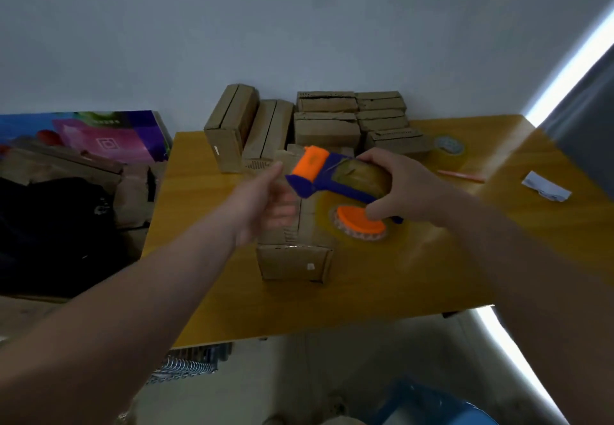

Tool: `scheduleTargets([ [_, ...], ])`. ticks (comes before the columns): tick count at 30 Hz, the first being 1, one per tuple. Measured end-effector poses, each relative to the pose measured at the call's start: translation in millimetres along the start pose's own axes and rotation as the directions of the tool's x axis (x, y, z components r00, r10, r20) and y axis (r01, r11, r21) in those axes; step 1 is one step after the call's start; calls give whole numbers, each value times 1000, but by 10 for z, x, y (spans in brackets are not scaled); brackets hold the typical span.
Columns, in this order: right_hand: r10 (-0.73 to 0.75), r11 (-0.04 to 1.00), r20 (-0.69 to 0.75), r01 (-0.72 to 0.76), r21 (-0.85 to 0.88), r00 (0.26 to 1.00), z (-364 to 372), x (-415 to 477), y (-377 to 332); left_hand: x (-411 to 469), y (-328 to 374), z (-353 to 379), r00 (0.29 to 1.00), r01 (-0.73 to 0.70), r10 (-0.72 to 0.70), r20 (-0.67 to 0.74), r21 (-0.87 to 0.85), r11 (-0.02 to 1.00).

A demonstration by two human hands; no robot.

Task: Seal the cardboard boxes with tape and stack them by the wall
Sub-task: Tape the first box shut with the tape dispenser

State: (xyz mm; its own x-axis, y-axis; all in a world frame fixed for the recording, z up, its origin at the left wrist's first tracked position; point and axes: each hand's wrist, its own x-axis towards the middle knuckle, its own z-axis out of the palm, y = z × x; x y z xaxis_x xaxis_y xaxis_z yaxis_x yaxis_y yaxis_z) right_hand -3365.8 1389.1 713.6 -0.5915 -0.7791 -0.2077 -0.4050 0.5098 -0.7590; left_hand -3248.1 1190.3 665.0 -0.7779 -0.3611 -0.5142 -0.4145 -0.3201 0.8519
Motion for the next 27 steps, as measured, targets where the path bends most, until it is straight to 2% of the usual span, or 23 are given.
scheduleTargets([
  [3,-15,1000,70,14,14,997,92,42,-9,-15,24,-87,989,98,-84,124,-110,989],
  [9,-20,1000,73,22,-14,997,158,100,46,-38,-29,-137,993,106,-95,73,-168,980],
  [13,-108,976,-2,106,-191,994,147,98,54,-40,-23,-83,997,73,-74,-1,-172,982],
  [18,-189,905,-28,163,-394,982,207,89,47,-17,-41,-48,995,18,-29,-94,-122,992],
  [22,-122,907,76,142,-396,990,189,78,-12,34,-93,-109,983,-10,4,-184,-32,999],
  [27,-26,847,191,123,-518,981,69,29,-81,-1,-170,-316,972,-28,44,-232,71,997],
])
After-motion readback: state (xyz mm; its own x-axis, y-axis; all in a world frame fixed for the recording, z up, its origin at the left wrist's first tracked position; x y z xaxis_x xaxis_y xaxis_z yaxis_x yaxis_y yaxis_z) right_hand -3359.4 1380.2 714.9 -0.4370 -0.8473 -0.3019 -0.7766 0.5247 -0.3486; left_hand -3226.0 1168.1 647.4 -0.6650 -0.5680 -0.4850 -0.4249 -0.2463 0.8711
